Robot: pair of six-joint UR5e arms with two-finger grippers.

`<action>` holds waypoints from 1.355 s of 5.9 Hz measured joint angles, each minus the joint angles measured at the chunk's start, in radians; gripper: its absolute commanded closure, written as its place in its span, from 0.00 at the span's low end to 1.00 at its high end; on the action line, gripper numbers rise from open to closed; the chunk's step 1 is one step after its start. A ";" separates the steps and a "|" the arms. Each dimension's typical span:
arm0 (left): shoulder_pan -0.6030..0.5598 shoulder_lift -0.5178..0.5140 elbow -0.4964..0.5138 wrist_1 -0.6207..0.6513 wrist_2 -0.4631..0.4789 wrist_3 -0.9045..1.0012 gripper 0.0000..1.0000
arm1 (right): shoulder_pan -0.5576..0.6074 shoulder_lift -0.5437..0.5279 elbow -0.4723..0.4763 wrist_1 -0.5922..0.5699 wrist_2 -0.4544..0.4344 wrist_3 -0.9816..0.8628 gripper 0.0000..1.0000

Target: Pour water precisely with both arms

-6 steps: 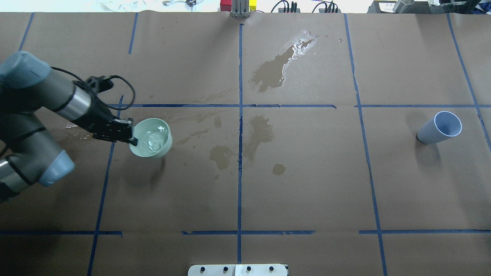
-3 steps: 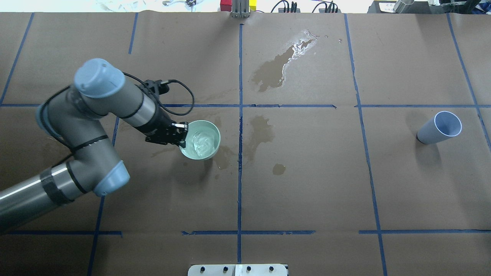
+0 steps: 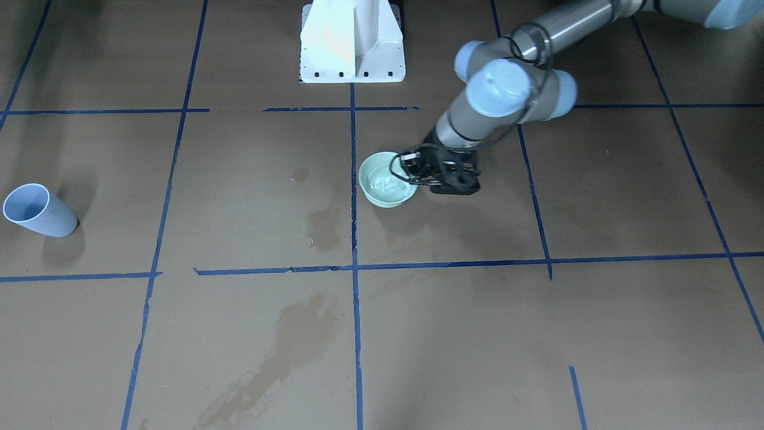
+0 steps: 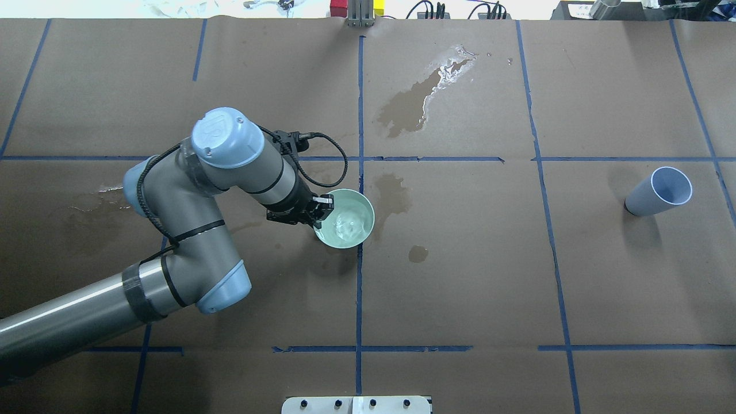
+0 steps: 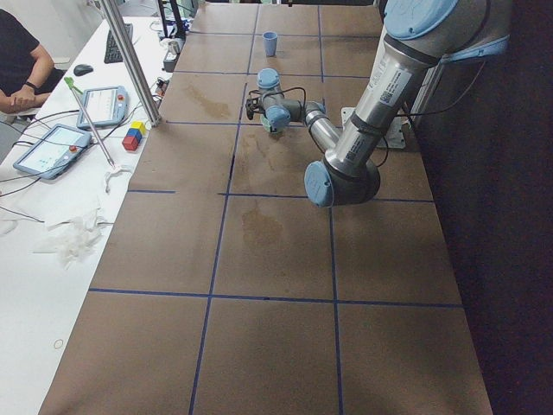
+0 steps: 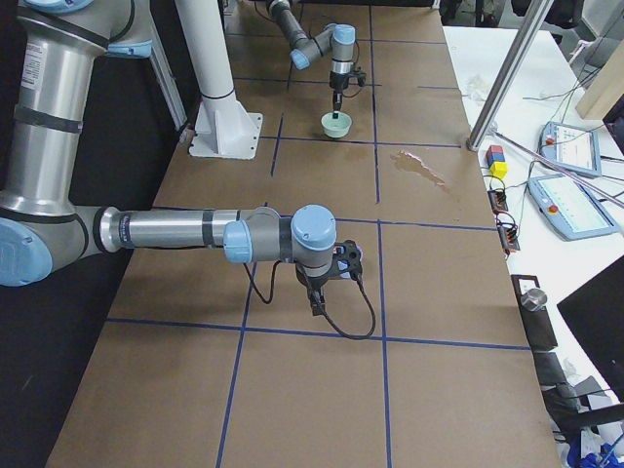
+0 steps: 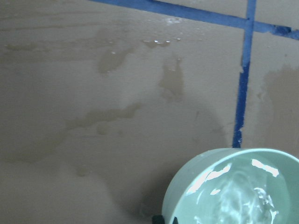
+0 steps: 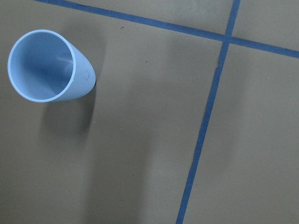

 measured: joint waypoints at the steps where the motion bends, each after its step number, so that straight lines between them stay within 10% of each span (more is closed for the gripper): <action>1: 0.006 -0.025 0.026 0.007 0.008 0.001 1.00 | 0.000 0.001 0.001 0.000 0.000 -0.001 0.00; 5: 0.011 -0.044 0.060 0.004 0.016 0.008 0.74 | 0.001 0.001 0.004 0.000 0.000 -0.002 0.00; 6: 0.012 -0.044 0.060 0.003 0.016 0.010 0.56 | 0.001 0.001 0.008 0.000 0.000 -0.003 0.00; 7: 0.014 -0.044 0.060 0.001 0.016 0.010 0.01 | 0.001 0.001 0.013 0.000 0.001 -0.004 0.00; 8: 0.015 -0.043 0.057 0.001 0.016 0.008 0.00 | 0.001 0.001 0.015 -0.001 0.006 -0.003 0.00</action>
